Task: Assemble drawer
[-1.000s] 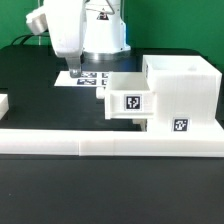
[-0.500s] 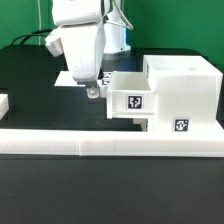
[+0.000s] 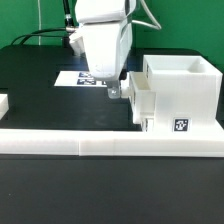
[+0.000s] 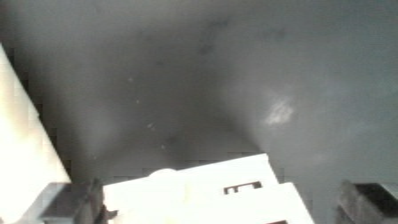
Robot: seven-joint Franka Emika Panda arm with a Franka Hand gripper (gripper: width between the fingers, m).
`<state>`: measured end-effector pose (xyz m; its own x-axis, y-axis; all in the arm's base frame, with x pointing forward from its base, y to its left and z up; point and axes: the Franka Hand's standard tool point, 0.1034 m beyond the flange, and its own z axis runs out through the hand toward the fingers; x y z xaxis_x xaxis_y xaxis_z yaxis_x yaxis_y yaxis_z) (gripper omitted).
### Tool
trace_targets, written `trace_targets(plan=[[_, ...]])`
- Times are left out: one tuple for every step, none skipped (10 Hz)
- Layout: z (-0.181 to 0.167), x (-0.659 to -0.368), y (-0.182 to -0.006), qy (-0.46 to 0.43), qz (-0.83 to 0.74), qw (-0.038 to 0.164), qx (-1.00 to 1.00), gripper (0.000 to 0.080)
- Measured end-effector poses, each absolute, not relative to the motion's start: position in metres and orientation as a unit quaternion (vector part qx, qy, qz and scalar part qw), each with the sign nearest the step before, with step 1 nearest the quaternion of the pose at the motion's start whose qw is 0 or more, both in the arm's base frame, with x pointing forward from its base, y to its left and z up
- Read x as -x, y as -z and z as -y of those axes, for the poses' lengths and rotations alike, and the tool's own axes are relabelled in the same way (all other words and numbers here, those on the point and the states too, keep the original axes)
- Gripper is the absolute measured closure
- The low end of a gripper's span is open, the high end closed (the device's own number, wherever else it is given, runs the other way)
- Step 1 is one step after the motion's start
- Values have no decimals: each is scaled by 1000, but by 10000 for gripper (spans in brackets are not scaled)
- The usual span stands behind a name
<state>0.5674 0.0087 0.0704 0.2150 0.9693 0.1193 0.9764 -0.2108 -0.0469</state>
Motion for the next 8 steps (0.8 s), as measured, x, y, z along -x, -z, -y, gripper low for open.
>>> trace_targets(plan=[[-17,-568,-71,32,626,57,777,151],[-18,-567,-71,29,627,55,777,150],[-18,-567,-71,28,627,54,777,150],[-17,-566,-71,24,627,57,777,150],[-15,-564,-72,15,626,66,777,150],[-11,-563,-72,13,628,67,775,150],[-7,-562,-71,13,626,67,777,150],[-8,-562,-71,13,626,68,777,150]])
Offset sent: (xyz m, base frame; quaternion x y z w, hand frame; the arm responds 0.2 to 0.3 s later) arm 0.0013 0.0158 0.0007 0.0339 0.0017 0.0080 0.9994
